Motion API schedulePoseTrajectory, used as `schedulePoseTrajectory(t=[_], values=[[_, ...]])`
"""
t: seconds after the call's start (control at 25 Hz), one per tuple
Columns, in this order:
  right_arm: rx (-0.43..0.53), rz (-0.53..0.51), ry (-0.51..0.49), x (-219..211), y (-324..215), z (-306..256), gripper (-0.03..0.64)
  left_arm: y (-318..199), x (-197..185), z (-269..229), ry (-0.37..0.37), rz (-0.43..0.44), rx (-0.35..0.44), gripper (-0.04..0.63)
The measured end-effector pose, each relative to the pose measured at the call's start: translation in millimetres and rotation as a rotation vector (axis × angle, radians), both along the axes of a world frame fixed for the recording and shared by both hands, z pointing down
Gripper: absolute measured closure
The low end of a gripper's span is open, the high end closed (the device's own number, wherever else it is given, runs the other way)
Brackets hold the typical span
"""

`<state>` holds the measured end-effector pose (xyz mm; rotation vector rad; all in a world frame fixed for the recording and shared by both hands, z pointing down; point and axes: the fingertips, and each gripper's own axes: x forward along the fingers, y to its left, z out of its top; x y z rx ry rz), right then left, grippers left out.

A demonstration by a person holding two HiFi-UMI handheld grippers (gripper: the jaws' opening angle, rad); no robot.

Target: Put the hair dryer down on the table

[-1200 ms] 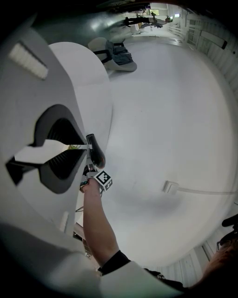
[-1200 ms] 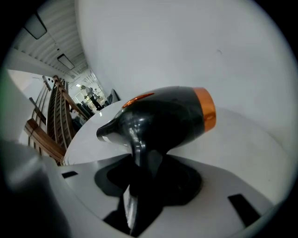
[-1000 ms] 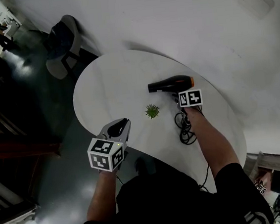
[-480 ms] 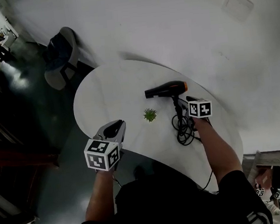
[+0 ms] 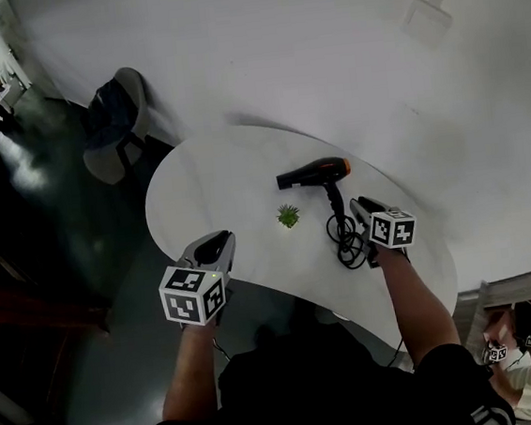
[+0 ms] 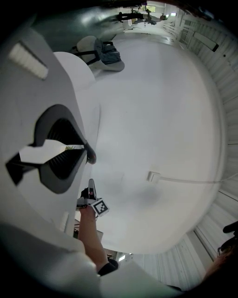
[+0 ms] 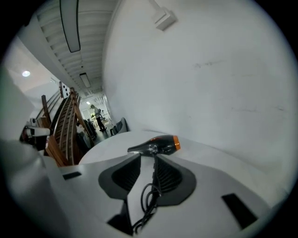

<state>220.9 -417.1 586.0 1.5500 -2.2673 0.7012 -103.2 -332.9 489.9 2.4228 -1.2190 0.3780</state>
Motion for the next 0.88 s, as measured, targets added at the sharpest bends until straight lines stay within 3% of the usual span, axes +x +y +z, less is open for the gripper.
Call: schedulePoseTrajectory(t=[0.44, 0.68, 0.88], values=[[0.184, -0.106, -0.105, -84.2, 93.2, -88.7, 0.554, 28.2, -5.4, -3.1, 0.014, 0.083, 0.040, 0.555], [0.254, -0.179, -0.121, -94.5, 125.0, -122.3, 0.574, 29.1, -1.4, -22.2, 0.010, 0.048, 0.087, 0.555], [0.300, -0.226, -0.188, -89.1, 143.8, -143.0, 0.592, 16.4, -0.7, -39.9, -0.001, -0.062, 0.140, 0.568]])
